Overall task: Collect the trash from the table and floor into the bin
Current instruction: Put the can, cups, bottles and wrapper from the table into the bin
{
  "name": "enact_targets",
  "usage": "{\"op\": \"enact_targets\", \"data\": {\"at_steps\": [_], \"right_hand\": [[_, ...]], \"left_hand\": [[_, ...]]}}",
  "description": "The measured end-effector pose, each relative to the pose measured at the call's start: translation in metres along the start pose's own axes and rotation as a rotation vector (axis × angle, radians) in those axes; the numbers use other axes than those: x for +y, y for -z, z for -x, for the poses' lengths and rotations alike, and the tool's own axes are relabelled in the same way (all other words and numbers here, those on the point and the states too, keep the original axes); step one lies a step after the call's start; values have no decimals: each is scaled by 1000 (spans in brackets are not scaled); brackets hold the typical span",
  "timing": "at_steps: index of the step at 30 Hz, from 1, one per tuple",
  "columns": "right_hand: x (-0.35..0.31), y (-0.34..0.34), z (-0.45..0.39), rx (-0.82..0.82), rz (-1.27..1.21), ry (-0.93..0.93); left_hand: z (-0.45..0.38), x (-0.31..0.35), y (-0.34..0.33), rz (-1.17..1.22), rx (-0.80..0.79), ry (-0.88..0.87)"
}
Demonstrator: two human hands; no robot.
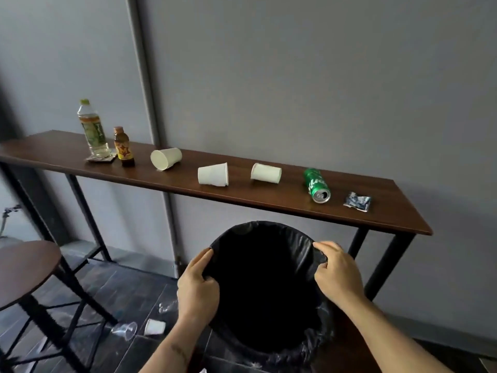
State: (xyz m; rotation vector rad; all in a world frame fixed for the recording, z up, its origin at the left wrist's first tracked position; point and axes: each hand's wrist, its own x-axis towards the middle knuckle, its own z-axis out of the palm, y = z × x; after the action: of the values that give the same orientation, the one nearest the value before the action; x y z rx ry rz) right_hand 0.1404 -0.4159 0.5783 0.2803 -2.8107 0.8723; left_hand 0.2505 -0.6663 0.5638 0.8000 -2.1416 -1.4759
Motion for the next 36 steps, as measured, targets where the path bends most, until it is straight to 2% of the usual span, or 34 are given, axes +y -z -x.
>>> {"op": "enact_targets", "data": {"at_steps": [6, 13, 15, 19, 21, 24, 29, 33, 36], "right_hand": [[24, 5, -13, -57, -28, -68], [46, 6, -44, -171, -113, -77], [60, 13, -62, -109, -68, -25], [83, 43, -111, 188, 78, 158], [94, 55, -140, 216, 175, 170], [108, 64, -179, 66, 312, 93], [127, 62, -220, -235, 326, -59], [130, 64, -241, -309, 325, -90], [130, 65, -245, -297, 364, -44]], "left_hand": [[-9, 15, -19, 3, -30, -33], [-23, 23, -43, 13, -3, 88], [-25, 26, -55, 12, 21, 123], [-25, 36, -79, -10, 59, 171], [-23, 38, -89, -10, 81, 178], [-19, 39, -100, 16, 128, 221], [-12, 39, -113, 44, 169, 273], [-13, 42, -121, 51, 192, 301], [-13, 46, -124, 56, 202, 314]]}}
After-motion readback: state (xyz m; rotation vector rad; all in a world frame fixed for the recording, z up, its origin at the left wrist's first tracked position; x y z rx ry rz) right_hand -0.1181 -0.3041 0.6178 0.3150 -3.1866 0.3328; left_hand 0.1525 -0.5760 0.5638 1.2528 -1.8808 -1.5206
